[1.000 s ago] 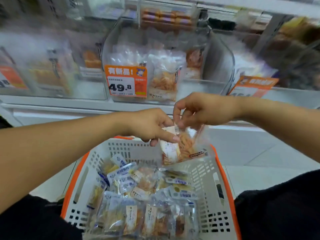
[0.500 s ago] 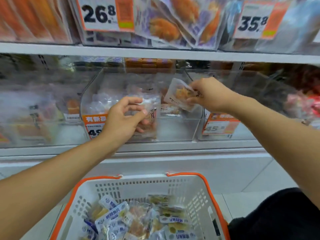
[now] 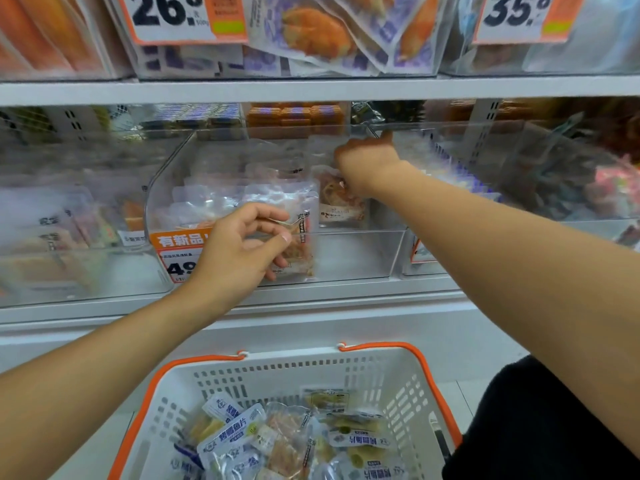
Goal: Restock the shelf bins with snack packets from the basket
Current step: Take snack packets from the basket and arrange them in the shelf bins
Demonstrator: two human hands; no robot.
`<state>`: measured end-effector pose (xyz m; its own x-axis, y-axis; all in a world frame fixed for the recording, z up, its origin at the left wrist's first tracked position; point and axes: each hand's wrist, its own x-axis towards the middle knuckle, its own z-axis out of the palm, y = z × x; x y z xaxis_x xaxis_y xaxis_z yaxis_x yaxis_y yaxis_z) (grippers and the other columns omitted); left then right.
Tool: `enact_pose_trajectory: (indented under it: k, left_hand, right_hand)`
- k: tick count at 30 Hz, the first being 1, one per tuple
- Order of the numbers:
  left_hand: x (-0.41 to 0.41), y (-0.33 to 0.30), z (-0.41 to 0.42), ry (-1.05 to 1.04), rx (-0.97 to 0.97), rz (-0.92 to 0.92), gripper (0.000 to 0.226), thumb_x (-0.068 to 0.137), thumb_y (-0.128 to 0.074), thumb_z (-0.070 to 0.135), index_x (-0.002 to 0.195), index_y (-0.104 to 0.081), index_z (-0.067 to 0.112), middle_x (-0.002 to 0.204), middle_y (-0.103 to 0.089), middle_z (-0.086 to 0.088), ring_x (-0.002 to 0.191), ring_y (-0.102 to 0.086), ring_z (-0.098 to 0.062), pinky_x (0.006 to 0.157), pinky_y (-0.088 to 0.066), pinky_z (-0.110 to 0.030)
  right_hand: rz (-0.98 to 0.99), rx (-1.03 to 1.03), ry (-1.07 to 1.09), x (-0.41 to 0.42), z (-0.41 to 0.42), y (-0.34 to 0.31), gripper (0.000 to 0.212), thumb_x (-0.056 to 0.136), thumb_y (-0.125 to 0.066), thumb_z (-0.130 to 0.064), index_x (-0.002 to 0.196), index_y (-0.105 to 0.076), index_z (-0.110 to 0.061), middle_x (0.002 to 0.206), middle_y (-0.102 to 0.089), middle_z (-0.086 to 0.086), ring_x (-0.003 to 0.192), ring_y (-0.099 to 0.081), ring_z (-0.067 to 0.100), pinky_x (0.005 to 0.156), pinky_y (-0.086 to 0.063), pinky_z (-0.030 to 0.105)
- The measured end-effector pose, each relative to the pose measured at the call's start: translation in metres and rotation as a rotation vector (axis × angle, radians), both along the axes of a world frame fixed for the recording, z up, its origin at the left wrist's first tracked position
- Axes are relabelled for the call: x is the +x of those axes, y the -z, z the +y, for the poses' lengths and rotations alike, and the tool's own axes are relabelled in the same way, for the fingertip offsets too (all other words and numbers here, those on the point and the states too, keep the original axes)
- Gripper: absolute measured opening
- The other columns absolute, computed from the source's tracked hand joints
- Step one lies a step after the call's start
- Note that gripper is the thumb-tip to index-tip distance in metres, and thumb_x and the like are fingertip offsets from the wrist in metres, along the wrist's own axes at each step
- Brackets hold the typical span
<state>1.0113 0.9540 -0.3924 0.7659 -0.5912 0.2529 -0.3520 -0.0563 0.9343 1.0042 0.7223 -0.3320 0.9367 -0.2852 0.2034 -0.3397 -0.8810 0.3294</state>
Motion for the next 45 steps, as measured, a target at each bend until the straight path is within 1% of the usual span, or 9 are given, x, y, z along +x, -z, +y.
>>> enact_pose_trajectory:
  k: [4, 12, 18, 22, 28, 33, 38, 42, 45]
  left_hand:
    - [0.002, 0.000, 0.001, 0.000, 0.005, -0.009, 0.018, 0.092, -0.064, 0.004, 0.107, -0.062, 0.015, 0.094, -0.068, -0.007, 0.057, -0.065, -0.014, 0.047, -0.052, -0.024]
    - [0.004, 0.000, 0.003, 0.027, 0.030, -0.043, 0.020, 0.092, -0.064, 0.004, 0.106, -0.061, 0.018, 0.093, -0.069, -0.006, 0.058, -0.065, -0.016, 0.048, -0.052, -0.026]
    - [0.003, 0.001, 0.004, 0.038, 0.021, -0.064, 0.020, 0.091, -0.065, 0.005, 0.106, -0.061, 0.018, 0.090, -0.068, -0.002, 0.055, -0.064, -0.016, 0.046, -0.049, -0.024]
    - [0.008, -0.001, 0.006, 0.080, 0.055, -0.156, 0.013, 0.089, -0.069, 0.009, 0.095, -0.062, 0.018, 0.075, -0.064, -0.004, 0.050, -0.053, -0.017, 0.048, -0.043, -0.021]
    - [0.015, 0.014, 0.033, 0.542, 0.800, -0.354, 0.018, 0.089, -0.071, 0.032, 0.100, -0.066, 0.020, 0.080, -0.068, 0.004, 0.057, -0.063, -0.005, 0.061, -0.048, -0.018]
    - [0.018, 0.051, 0.065, 0.757, 1.607, -0.367, 0.044, 0.088, -0.062, 0.055, 0.121, -0.058, 0.026, 0.105, -0.064, 0.005, 0.096, -0.064, -0.016, 0.093, -0.052, -0.039]
    - [0.019, 0.060, 0.091, 0.707, 1.593, -0.450, 0.050, 0.089, -0.059, 0.056, 0.128, -0.056, 0.025, 0.104, -0.057, 0.008, 0.099, -0.057, -0.017, 0.095, -0.048, -0.035]
    - [0.017, 0.060, 0.100, 0.708, 1.583, -0.408, 0.049, 0.088, -0.060, 0.057, 0.127, -0.057, 0.026, 0.109, -0.061, 0.005, 0.101, -0.060, -0.018, 0.097, -0.049, -0.039]
    - [0.014, 0.066, 0.104, 0.723, 1.595, -0.463, 0.048, 0.091, -0.057, 0.056, 0.128, -0.055, 0.026, 0.103, -0.056, 0.009, 0.097, -0.055, -0.015, 0.090, -0.044, -0.032]
  right_hand:
    - [-0.035, -0.043, 0.041, 0.010, -0.003, 0.010, 0.027, 0.087, -0.057, -0.006, 0.114, -0.057, -0.012, 0.108, -0.062, 0.011, 0.110, -0.056, 0.036, 0.104, -0.032, 0.052]
    - [-0.044, 0.056, 0.023, 0.009, -0.012, 0.008, 0.025, 0.086, -0.064, -0.017, 0.109, -0.054, -0.017, 0.094, -0.054, 0.007, 0.089, -0.049, 0.030, 0.094, -0.038, 0.046]
    - [-0.084, 0.059, -0.009, 0.005, -0.008, 0.008, 0.039, 0.089, -0.068, -0.024, 0.124, -0.053, -0.014, 0.118, -0.058, 0.015, 0.107, -0.056, 0.036, 0.087, -0.043, 0.044]
    - [-0.213, 0.044, -0.067, -0.006, 0.017, -0.009, 0.013, 0.091, -0.066, -0.023, 0.094, -0.058, -0.013, 0.099, -0.064, 0.013, 0.092, -0.064, 0.036, 0.067, -0.044, 0.038]
    - [-0.387, 0.150, -0.358, -0.058, 0.100, 0.008, 0.034, 0.093, -0.048, -0.038, 0.066, -0.048, -0.017, 0.067, -0.050, 0.007, 0.066, -0.045, 0.031, 0.061, -0.040, 0.038]
    - [0.174, 0.329, -0.486, -0.090, 0.148, 0.100, 0.038, 0.094, -0.055, -0.047, 0.069, -0.054, -0.018, 0.068, -0.055, 0.005, 0.067, -0.053, 0.031, 0.058, -0.037, 0.032]
    - [0.983, 0.594, -0.282, -0.111, 0.183, 0.217, 0.055, 0.086, -0.073, -0.047, 0.127, -0.058, -0.014, 0.126, -0.059, 0.005, 0.098, -0.050, 0.018, 0.085, -0.042, 0.028]
    - [1.094, 0.668, -0.197, -0.137, 0.199, 0.294, 0.073, 0.079, -0.081, -0.039, 0.137, -0.048, -0.011, 0.133, -0.055, 0.008, 0.115, -0.054, 0.026, 0.090, -0.044, 0.031]
    - [1.037, 0.682, -0.164, -0.158, 0.208, 0.334, 0.062, 0.075, -0.084, -0.030, 0.124, -0.052, -0.010, 0.122, -0.059, 0.008, 0.102, -0.057, 0.024, 0.083, -0.051, 0.034]
